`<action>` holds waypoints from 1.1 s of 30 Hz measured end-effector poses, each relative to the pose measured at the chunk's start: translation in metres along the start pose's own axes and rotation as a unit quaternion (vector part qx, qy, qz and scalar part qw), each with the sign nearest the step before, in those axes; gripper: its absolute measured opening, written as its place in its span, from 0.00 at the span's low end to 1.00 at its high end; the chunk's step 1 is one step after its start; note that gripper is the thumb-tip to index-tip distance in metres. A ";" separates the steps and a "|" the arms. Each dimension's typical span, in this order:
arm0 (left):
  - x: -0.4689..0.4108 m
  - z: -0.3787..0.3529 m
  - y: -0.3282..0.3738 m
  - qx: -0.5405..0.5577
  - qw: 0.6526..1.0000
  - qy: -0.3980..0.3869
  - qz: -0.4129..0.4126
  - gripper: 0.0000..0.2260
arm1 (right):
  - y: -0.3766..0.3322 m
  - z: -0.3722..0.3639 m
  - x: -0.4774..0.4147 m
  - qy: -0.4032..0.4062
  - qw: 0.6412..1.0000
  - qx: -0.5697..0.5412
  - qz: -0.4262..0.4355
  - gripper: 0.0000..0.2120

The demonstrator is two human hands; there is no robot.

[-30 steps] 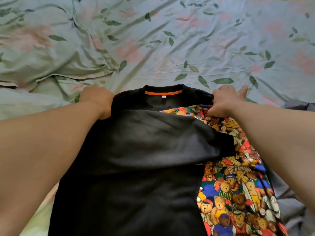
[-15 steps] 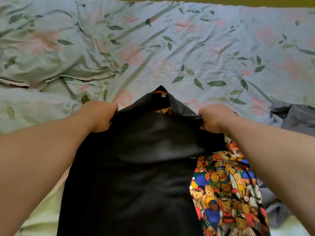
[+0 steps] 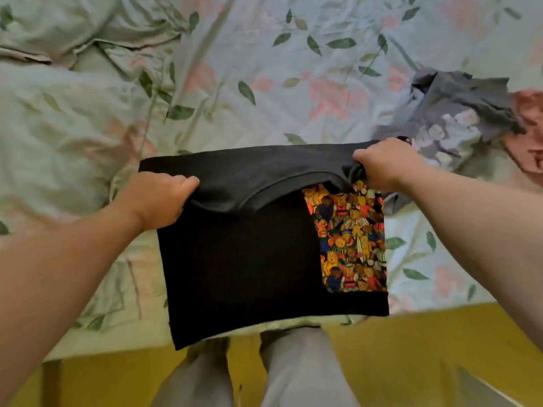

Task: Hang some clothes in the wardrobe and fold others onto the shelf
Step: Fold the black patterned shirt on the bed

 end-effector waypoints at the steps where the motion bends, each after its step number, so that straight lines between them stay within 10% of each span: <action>1: 0.008 -0.006 0.018 0.008 1.000 -0.025 -0.011 0.16 | -0.006 -0.012 0.015 -0.012 1.000 0.014 0.005 0.06; 8: 0.052 -0.108 0.121 0.030 0.965 -0.247 -0.082 0.24 | -0.063 -0.121 0.088 -0.132 0.991 0.015 0.034 0.07; 33: 0.097 -0.167 0.184 0.042 0.939 -0.315 -0.132 0.13 | -0.090 -0.217 0.183 -0.259 0.962 0.077 -0.048 0.10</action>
Point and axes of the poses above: each hand's wrist, its own x-axis away from the middle knuckle, its own z-axis out of the back of the hand, y = z × x, the point moved 8 cm from there along -x, towards the middle knuckle, and after that the axes turned 13 degrees about -z, right-handed, at the moved point
